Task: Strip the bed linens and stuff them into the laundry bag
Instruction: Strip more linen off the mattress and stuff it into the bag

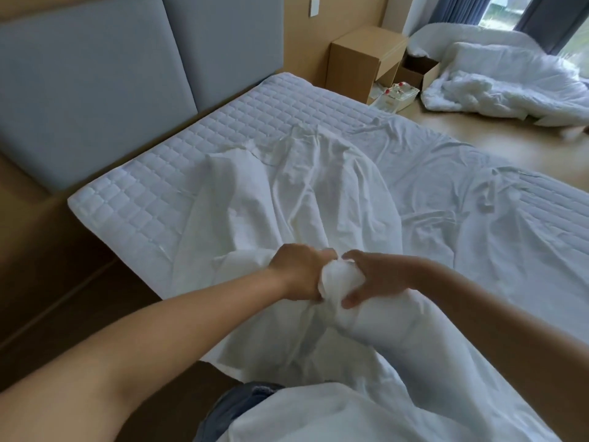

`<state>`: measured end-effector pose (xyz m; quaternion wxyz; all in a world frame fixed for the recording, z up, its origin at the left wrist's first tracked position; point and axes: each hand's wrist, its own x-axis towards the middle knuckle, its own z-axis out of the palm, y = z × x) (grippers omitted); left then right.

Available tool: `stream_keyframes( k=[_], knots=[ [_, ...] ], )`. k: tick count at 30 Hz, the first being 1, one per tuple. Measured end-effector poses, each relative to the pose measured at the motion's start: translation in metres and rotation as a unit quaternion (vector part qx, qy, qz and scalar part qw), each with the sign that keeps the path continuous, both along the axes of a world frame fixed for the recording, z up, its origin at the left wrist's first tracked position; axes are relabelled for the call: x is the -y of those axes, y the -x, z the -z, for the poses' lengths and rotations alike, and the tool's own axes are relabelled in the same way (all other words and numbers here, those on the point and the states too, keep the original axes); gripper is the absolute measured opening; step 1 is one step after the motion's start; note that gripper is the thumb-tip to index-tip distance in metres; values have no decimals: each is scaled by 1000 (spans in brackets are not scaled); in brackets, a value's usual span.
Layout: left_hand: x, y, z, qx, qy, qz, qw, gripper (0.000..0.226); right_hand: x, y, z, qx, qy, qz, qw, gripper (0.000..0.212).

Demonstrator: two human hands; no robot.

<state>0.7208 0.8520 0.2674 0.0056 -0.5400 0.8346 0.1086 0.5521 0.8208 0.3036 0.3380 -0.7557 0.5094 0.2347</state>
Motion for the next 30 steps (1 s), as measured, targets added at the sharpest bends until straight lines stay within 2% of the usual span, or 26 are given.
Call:
stream_keyframes(
  k=[1,3,5,7,10,12,15,16,18,19,20,21,23,26,28,30],
  knots=[
    [7,2,1,12,-83,-36,996,50,-9,0,3,-10,69,-36,997,114],
    [20,0,5,-29,-190,-89,977,45,-29,3,16,-32,173,-117,977,132],
    [26,-6,7,-120,-280,-115,945,35,-46,1,32,-47,213,-167,961,140],
    [26,-15,3,-211,-369,-131,896,26,-49,-2,50,-35,290,-188,938,146],
    [26,-33,0,-253,-456,-177,835,19,-33,-11,67,35,340,-194,920,129],
    [26,-44,13,-252,-506,-198,801,18,-27,-20,82,48,320,-209,923,119],
    [26,-48,47,-262,-532,-207,778,16,-11,-33,115,42,267,-246,931,100],
    [27,-45,64,-259,-510,-231,787,19,-4,-36,129,30,242,-262,934,93],
    [31,-35,107,-192,-388,-329,839,47,13,-37,170,0,225,-246,943,79],
    [30,-29,127,-140,-300,-380,864,61,19,-37,191,-22,219,-208,953,72],
    [28,-22,144,-112,-229,-390,885,68,24,-38,212,-36,211,-157,964,68],
    [20,-14,161,-100,-197,-364,905,73,25,-39,231,-43,199,-107,973,67],
    [-7,2,195,-77,-203,-269,938,89,18,-36,261,-29,199,-55,978,68],
    [-41,3,238,37,-232,-155,960,125,2,-27,281,25,266,-46,963,67],
    [-38,-5,258,72,-204,-142,966,133,-8,-19,289,35,292,-55,954,71],
    [-20,-14,268,72,-193,-142,968,130,-19,-15,293,30,299,-103,948,92]
  ],
)
